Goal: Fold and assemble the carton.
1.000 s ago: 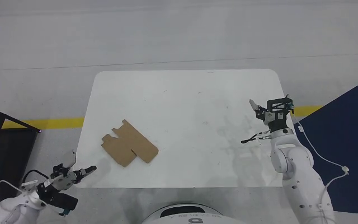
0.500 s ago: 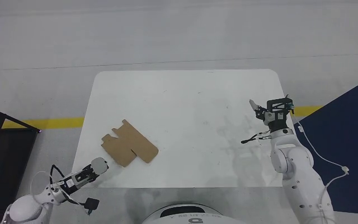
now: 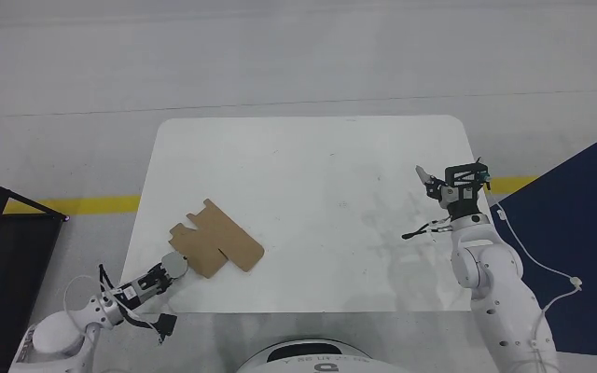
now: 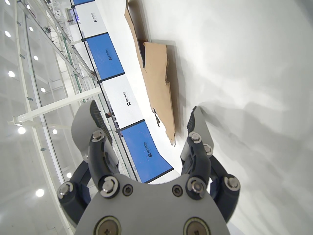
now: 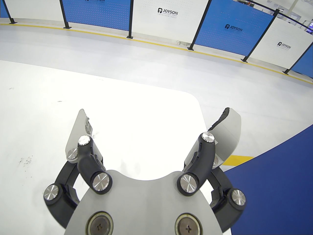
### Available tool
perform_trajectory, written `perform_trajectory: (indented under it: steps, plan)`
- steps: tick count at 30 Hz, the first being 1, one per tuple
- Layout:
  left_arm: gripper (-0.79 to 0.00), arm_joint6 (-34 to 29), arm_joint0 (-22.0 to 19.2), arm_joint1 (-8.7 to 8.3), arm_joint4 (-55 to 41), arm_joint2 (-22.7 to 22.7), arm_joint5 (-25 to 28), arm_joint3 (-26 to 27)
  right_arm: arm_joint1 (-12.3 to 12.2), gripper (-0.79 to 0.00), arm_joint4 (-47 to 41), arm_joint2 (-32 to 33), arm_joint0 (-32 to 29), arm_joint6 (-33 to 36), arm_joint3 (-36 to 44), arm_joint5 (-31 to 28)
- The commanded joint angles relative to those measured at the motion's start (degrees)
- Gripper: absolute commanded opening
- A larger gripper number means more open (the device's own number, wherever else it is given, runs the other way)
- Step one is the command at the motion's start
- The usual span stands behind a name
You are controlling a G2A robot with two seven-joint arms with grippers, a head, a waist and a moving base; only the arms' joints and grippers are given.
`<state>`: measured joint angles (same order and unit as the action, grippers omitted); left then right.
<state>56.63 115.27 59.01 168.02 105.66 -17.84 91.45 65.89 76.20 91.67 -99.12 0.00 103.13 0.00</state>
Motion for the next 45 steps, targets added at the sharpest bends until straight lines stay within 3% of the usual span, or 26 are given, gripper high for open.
perform_trajectory:
  steps: [1, 4, 12, 23, 35, 42, 45]
  plan:
    - [-0.314, -0.41, -1.04, -0.05, -0.09, -0.86, 0.32, -0.54, 0.0, 0.0, 0.0, 0.0, 0.0, 0.0, 0.0, 0.0]
    - [-0.409, -0.63, -1.91, -0.15, -0.34, -1.61, 0.83, -1.07, 0.0, 0.0, 0.0, 0.0, 0.0, 0.0, 0.0, 0.0]
    - [-0.416, -1.77, -3.39, -0.44, 0.37, -3.33, 2.29, -2.17, 0.0, 0.0, 0.0, 0.0, 0.0, 0.0, 0.0, 0.0]
    - [-0.299, -2.35, -3.93, -0.85, -0.63, -4.56, 3.27, -2.14, 0.0, 0.0, 0.0, 0.0, 0.0, 0.0, 0.0, 0.0]
    - [-0.289, -4.09, -6.29, -1.16, -0.41, -7.15, 4.66, -4.15, 0.0, 0.0, 0.0, 0.0, 0.0, 0.0, 0.0, 0.0]
    - [-0.24, -3.4, -5.97, -1.45, -6.03, -5.3, 3.29, -3.78, 0.0, 0.0, 0.0, 0.0, 0.0, 0.0, 0.0, 0.0]
    - [-0.172, -2.46, -4.7, -1.66, -8.48, -3.54, 2.83, -3.45, 0.0, 0.0, 0.0, 0.0, 0.0, 0.0, 0.0, 0.0]
